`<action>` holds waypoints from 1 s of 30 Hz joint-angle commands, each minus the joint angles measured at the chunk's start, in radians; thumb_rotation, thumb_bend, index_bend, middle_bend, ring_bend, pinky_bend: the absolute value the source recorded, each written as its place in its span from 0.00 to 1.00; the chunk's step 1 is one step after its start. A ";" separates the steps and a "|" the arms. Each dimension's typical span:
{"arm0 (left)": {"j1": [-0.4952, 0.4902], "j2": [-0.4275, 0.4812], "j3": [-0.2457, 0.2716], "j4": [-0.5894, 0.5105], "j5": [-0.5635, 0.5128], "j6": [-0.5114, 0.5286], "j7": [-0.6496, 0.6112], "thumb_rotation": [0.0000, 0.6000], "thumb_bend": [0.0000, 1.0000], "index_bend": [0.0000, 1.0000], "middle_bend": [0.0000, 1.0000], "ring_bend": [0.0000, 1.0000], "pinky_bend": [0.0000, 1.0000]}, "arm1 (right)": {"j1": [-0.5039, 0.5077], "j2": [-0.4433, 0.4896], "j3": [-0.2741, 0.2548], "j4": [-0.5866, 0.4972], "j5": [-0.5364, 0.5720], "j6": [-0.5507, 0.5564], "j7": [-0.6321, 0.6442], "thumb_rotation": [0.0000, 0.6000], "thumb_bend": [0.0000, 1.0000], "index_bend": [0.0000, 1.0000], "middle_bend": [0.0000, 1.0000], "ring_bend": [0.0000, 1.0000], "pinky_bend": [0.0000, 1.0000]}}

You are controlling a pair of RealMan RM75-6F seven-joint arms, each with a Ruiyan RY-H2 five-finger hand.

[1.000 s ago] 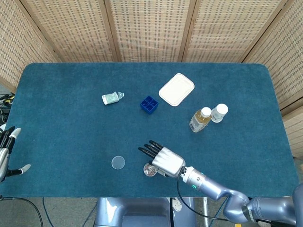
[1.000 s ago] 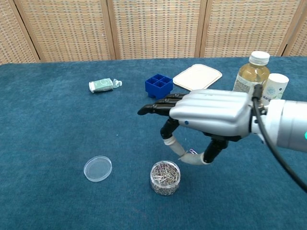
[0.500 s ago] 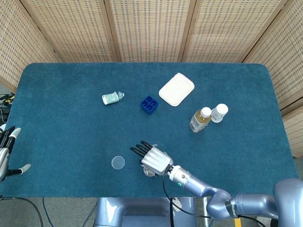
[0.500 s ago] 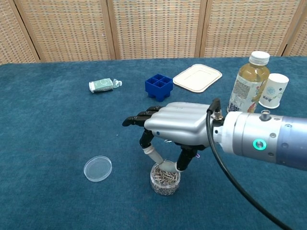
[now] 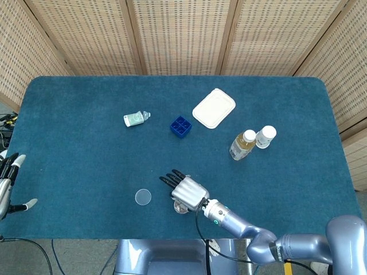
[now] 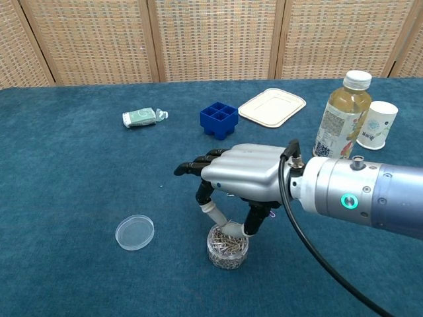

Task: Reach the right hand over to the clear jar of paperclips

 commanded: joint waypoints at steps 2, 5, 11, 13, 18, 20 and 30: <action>0.001 0.000 0.000 -0.001 0.001 0.001 0.000 1.00 0.03 0.00 0.00 0.00 0.00 | 0.002 0.017 -0.011 -0.013 -0.001 -0.002 -0.003 1.00 0.44 0.54 0.00 0.00 0.00; 0.001 0.000 0.001 -0.001 0.001 0.002 0.001 1.00 0.03 0.00 0.00 0.00 0.00 | 0.001 0.027 -0.021 -0.022 -0.007 0.006 -0.018 1.00 0.36 0.51 0.00 0.00 0.00; 0.002 0.000 0.002 -0.003 0.005 0.005 0.003 1.00 0.03 0.00 0.00 0.00 0.00 | -0.002 0.037 -0.029 -0.038 -0.002 0.019 -0.030 1.00 0.31 0.46 0.00 0.00 0.00; 0.002 0.000 0.002 -0.003 0.005 0.006 0.003 1.00 0.03 0.00 0.00 0.00 0.00 | -0.003 0.041 -0.031 -0.043 0.000 0.024 -0.035 1.00 0.30 0.45 0.00 0.00 0.00; 0.003 0.000 0.002 -0.001 0.007 0.007 -0.001 1.00 0.03 0.00 0.00 0.00 0.00 | -0.004 0.046 -0.034 -0.056 0.006 0.035 -0.046 1.00 0.30 0.45 0.00 0.00 0.00; 0.003 0.001 0.001 -0.002 0.007 0.007 -0.004 1.00 0.03 0.00 0.00 0.00 0.00 | -0.006 0.050 -0.034 -0.062 0.006 0.042 -0.048 1.00 0.30 0.45 0.00 0.00 0.00; 0.007 0.006 0.004 0.004 0.017 0.012 -0.024 1.00 0.03 0.00 0.00 0.00 0.00 | -0.086 0.220 -0.053 -0.183 -0.098 0.201 -0.014 1.00 0.29 0.36 0.00 0.00 0.00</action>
